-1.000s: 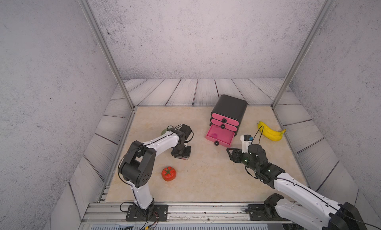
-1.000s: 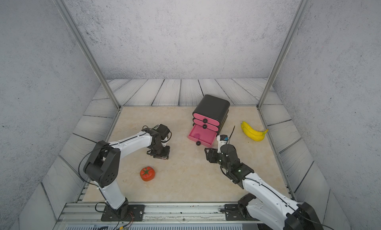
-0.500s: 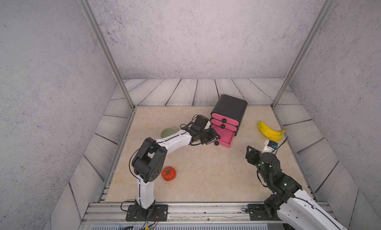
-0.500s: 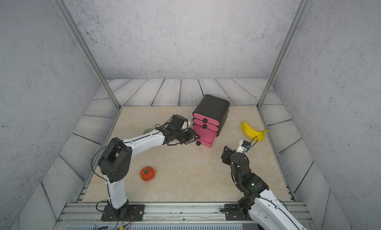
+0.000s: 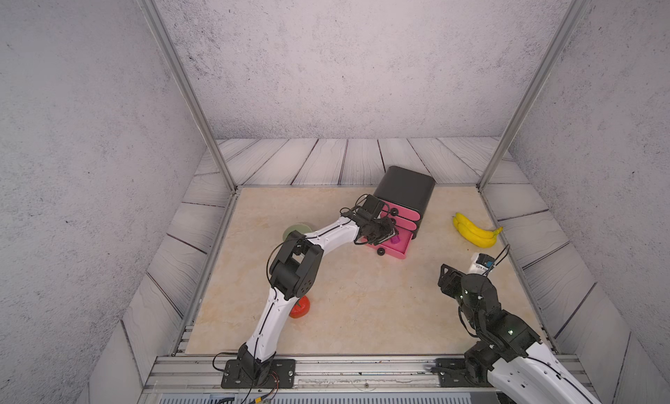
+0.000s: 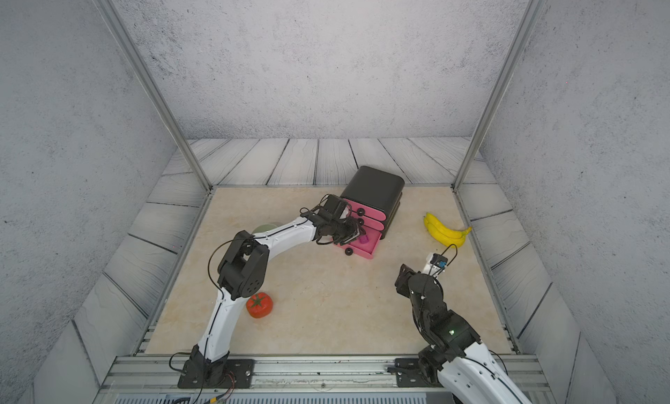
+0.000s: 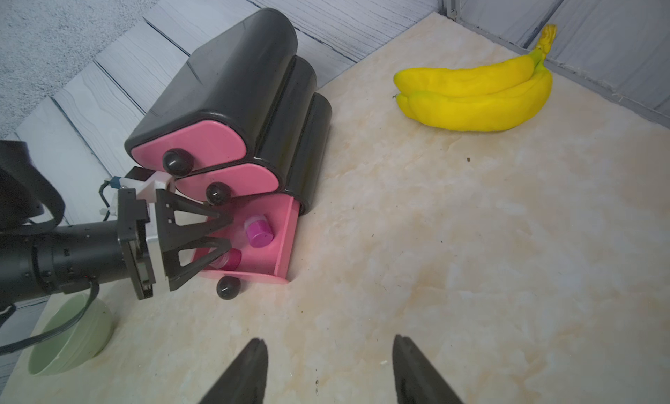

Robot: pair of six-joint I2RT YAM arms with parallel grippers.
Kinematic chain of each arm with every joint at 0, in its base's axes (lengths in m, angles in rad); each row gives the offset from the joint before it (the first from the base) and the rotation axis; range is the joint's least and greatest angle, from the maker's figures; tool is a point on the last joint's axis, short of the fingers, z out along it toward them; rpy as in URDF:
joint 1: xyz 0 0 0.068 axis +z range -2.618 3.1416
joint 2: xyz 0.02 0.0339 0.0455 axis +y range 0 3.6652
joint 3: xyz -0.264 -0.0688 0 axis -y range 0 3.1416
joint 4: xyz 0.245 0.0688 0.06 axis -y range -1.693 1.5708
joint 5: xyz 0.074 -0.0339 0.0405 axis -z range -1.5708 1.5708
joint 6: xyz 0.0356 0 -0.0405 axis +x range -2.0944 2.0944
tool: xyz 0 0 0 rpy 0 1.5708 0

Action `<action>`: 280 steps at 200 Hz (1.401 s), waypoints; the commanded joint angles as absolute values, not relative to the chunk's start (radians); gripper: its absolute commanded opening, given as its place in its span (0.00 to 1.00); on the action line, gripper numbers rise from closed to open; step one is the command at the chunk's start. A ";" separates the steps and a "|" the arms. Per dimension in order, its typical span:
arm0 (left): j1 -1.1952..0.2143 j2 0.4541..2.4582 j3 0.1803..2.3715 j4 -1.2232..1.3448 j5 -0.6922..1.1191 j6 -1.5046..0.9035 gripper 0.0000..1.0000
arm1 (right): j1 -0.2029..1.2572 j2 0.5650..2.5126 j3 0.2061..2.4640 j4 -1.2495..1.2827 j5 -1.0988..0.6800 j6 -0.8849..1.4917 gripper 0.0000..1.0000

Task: Put the paint cans in the drawer according to color
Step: Place the paint can in the drawer, then close the drawer in the storage box.

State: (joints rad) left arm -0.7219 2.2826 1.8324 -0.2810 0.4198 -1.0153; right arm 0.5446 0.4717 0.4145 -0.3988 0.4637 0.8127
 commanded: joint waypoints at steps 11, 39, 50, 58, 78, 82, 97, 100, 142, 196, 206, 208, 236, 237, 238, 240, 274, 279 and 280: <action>-0.729 2.237 1.845 -0.309 0.463 -1.004 0.56 | 0.543 0.466 0.435 -0.415 0.469 0.800 0.59; -0.723 2.103 1.765 -0.308 0.436 -0.911 0.55 | 0.543 0.468 0.407 -0.314 0.386 0.780 0.59; -0.721 2.023 1.710 -0.314 0.409 -0.838 0.55 | 0.543 0.470 0.389 -0.255 0.336 0.780 0.59; -0.721 1.963 1.663 -0.325 0.380 -0.777 0.55 | 0.542 0.470 0.372 -0.211 0.304 0.784 0.59; -0.719 1.791 1.509 -0.343 0.294 -0.618 0.56 | 0.543 0.471 0.337 -0.138 0.246 0.796 0.59; -0.716 1.758 1.473 -0.339 0.280 -0.582 0.56 | 0.541 0.472 0.329 -0.122 0.240 0.802 0.59; -0.700 1.644 1.325 -0.304 0.234 -0.495 0.58 | 0.541 0.486 0.307 -0.084 0.227 0.824 0.59; -0.696 1.623 1.295 -0.295 0.224 -0.480 0.58 | 0.540 0.493 0.303 -0.078 0.226 0.831 0.59; -0.582 1.470 0.937 -0.092 0.348 -0.581 0.59 | 0.494 0.687 0.288 0.067 0.069 0.903 0.58; -0.558 1.646 0.828 0.229 0.586 -0.863 0.54 | 0.397 0.999 0.316 0.260 -0.152 1.006 0.58; -0.558 1.704 0.826 0.304 0.615 -0.909 0.53 | 0.387 1.029 0.316 0.269 -0.161 1.018 0.58; -0.558 1.714 0.829 0.312 0.620 -0.916 0.52 | 0.385 1.033 0.316 0.270 -0.161 1.021 0.58; -0.561 1.859 0.899 0.393 0.687 -0.961 0.51 | 0.358 1.017 0.288 0.268 -0.158 1.049 0.58; -0.561 1.864 0.901 0.397 0.689 -0.964 0.51 | 0.358 1.015 0.287 0.267 -0.157 1.051 0.58; -0.562 1.868 0.903 0.402 0.690 -0.967 0.51 | 0.356 1.012 0.285 0.266 -0.155 1.051 0.58; -0.563 1.876 0.905 0.410 0.693 -0.972 0.50 | 0.356 1.009 0.282 0.263 -0.152 1.053 0.58; -0.590 2.020 1.018 0.452 0.734 -1.022 0.47 | 0.328 0.913 0.256 0.192 -0.111 1.049 0.59; -0.593 2.042 1.037 0.465 0.748 -1.030 0.46 | 0.323 0.904 0.255 0.184 -0.106 1.049 0.58; -0.593 2.047 1.040 0.468 0.749 -1.034 0.46 | 0.324 0.902 0.254 0.183 -0.106 1.048 0.58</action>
